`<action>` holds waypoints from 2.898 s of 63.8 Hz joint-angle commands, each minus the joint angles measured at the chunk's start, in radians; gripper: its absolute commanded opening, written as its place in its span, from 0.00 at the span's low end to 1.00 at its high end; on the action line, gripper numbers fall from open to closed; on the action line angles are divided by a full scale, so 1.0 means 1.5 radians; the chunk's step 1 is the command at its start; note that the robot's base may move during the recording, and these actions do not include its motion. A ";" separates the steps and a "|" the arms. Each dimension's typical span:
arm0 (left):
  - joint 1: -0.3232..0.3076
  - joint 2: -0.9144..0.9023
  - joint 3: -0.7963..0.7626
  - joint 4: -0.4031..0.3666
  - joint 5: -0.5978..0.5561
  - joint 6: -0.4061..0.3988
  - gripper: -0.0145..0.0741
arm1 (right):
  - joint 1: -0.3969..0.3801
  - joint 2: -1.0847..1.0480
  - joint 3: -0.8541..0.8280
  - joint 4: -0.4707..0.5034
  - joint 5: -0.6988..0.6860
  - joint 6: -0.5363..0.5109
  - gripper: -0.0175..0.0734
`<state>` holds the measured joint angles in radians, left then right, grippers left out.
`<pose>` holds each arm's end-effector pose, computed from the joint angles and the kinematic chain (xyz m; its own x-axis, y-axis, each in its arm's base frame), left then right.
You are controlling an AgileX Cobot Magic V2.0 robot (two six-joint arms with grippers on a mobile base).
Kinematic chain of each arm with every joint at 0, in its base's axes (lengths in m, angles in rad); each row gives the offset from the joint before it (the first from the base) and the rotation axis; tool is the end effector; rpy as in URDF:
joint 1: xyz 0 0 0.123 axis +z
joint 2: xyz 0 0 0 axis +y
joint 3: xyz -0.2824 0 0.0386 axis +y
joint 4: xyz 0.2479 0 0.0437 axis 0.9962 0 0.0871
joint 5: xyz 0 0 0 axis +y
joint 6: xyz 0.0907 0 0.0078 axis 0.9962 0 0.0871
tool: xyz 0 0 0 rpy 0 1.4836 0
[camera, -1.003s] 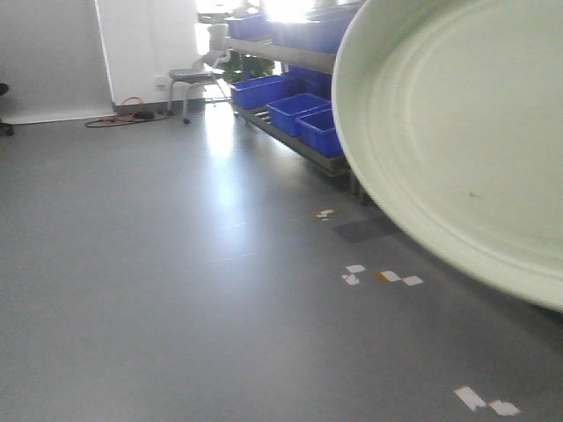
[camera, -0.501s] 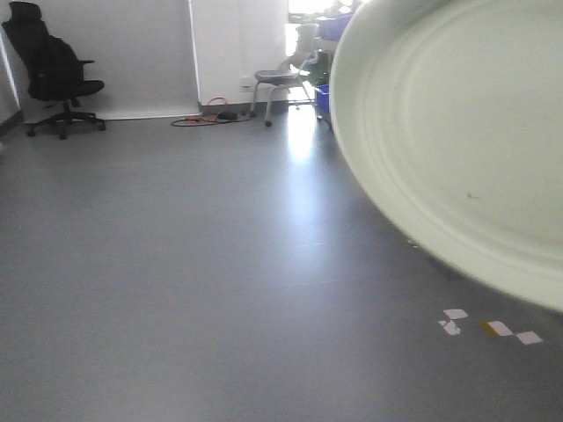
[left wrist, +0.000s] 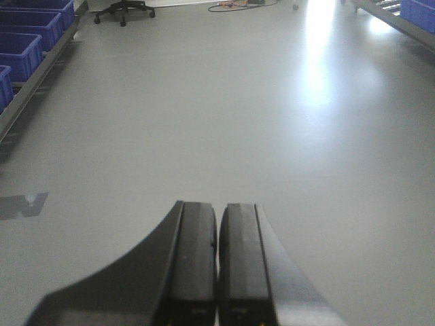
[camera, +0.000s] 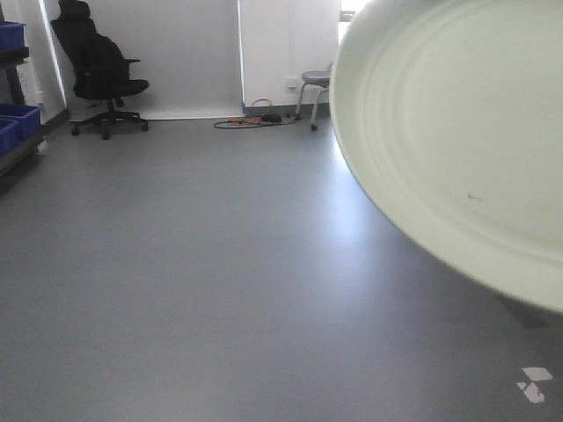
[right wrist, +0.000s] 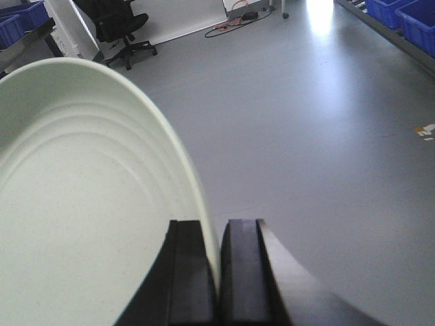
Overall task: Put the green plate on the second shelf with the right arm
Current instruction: 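Turn the base toward the rack of blue bins, plate held, then approach the rack shelf and hold the plate above the shelf rail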
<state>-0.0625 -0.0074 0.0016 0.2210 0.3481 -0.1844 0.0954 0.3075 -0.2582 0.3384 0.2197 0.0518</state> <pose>0.0533 0.0035 0.1823 -0.2445 0.0390 -0.9689 -0.0043 0.9991 0.0413 0.0807 0.0144 0.2612 -0.2179 0.3532 -0.9098 -0.0912 0.9207 0.3794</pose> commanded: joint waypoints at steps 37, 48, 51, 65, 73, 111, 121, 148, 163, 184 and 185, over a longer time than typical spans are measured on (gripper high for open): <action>-0.002 -0.013 0.028 0.003 -0.042 -0.003 0.30 | -0.001 0.006 -0.022 0.007 -0.067 0.002 0.25; -0.002 -0.013 0.028 0.003 -0.042 -0.003 0.30 | -0.001 0.006 -0.022 0.007 -0.067 0.002 0.25; -0.002 -0.013 0.028 0.003 -0.042 -0.003 0.30 | -0.001 0.006 -0.022 0.007 -0.067 0.002 0.25; -0.002 -0.013 0.028 0.003 -0.042 -0.003 0.30 | -0.001 0.006 -0.022 0.007 -0.067 0.002 0.25; -0.002 -0.013 0.028 0.003 -0.042 -0.003 0.30 | -0.001 0.006 -0.022 0.007 -0.067 0.002 0.25; -0.002 -0.013 0.028 0.003 -0.042 -0.003 0.30 | -0.001 0.006 -0.022 0.007 -0.067 0.002 0.25; -0.002 -0.013 0.028 0.003 -0.042 -0.003 0.30 | -0.001 0.006 -0.022 0.007 -0.067 0.002 0.25; -0.002 -0.013 0.028 0.003 -0.042 -0.003 0.30 | -0.001 0.006 -0.022 0.007 -0.067 0.002 0.25; -0.002 -0.013 0.028 0.003 -0.042 -0.003 0.30 | -0.001 0.006 -0.022 0.007 -0.067 0.002 0.25; -0.002 -0.013 0.028 0.003 -0.042 -0.003 0.30 | -0.001 0.006 -0.022 0.007 -0.067 0.002 0.25; -0.002 -0.013 0.028 0.003 -0.042 -0.003 0.30 | -0.001 0.006 -0.022 0.007 -0.067 0.002 0.25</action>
<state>-0.0625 -0.0074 0.0016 0.2210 0.3481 -0.1844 0.0954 0.3075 -0.2582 0.3363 0.2197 0.0518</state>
